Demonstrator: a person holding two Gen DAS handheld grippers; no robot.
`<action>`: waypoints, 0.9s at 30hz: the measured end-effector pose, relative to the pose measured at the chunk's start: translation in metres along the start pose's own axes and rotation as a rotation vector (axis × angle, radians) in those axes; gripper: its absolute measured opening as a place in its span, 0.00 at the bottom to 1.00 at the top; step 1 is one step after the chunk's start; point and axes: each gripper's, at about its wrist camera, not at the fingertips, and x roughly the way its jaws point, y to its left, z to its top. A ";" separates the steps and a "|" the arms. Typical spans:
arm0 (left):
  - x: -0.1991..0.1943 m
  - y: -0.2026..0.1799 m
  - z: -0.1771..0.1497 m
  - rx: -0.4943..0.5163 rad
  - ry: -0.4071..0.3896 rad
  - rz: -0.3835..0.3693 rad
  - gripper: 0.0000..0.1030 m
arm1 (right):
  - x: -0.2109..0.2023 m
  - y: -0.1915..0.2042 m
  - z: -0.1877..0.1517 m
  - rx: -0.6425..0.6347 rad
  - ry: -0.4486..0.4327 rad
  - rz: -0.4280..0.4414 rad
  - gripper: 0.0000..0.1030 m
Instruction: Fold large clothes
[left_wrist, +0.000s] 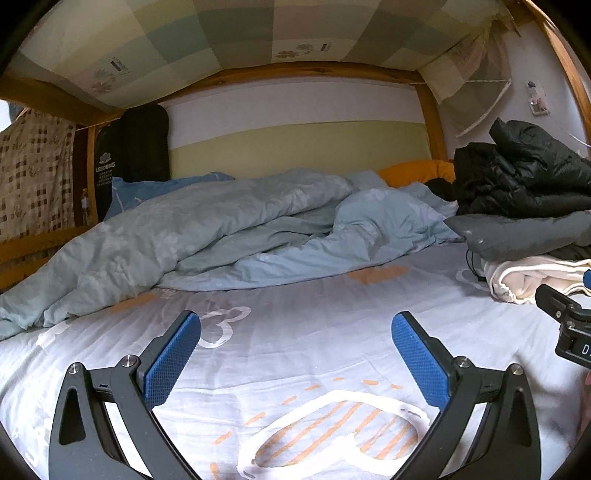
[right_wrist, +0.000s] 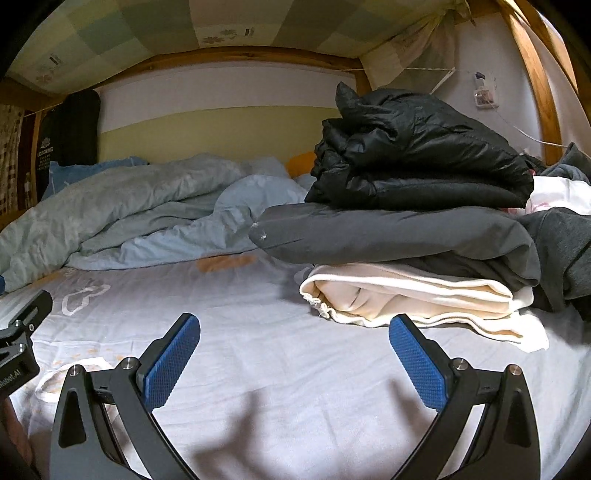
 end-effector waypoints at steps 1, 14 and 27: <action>0.001 0.000 0.000 -0.001 0.002 0.000 1.00 | 0.000 0.000 0.001 -0.001 -0.001 0.000 1.00; 0.003 -0.002 0.000 0.015 0.004 0.010 1.00 | -0.003 0.003 0.000 -0.025 -0.005 -0.012 1.00; 0.002 0.000 -0.001 0.016 0.005 0.008 1.00 | -0.006 0.007 -0.001 -0.052 -0.027 -0.021 1.00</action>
